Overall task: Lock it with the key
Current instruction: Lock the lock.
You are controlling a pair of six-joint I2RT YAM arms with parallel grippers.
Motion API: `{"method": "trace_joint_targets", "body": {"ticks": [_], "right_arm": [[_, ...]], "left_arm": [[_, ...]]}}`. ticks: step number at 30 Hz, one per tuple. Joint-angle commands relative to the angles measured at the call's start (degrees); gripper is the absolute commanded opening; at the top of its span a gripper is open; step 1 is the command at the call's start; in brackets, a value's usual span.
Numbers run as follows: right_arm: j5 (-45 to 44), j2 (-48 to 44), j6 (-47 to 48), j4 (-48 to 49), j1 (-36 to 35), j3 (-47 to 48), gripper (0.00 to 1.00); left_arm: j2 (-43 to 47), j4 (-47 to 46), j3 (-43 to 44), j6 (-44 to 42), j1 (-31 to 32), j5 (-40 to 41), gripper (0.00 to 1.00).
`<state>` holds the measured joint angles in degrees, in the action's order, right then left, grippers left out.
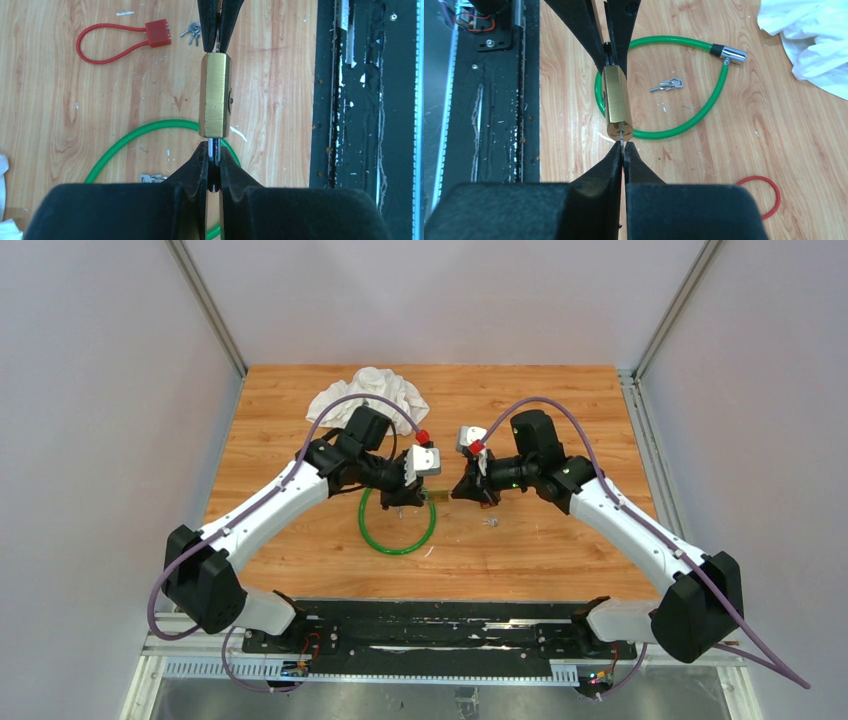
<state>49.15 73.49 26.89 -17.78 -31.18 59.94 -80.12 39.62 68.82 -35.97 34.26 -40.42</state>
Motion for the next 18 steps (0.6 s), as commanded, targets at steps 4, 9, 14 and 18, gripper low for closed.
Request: {"method": "trace_joint_targets", "body": {"ticks": [4,9,14,18], "right_arm": [[-5.7,-1.7,4.6,-1.9,1.5,1.3,0.01],[-3.4,-1.9,5.1,-3.1,3.6,1.7,0.01],[-2.3,-1.8,5.9,-4.4,4.7,2.1,0.01],[-2.4,-2.2,5.9,-4.9,6.9,2.5,0.01]], "left_arm": [[2.4,-3.9,-1.4,0.1,0.2,2.4,0.00],[3.5,-5.4,-2.4,-0.1,0.1,4.4,0.00],[3.9,-6.7,-2.9,-0.2,-0.1,7.2,0.00],[3.6,-7.8,-3.0,2.1,-1.3,9.0,0.01]]}}
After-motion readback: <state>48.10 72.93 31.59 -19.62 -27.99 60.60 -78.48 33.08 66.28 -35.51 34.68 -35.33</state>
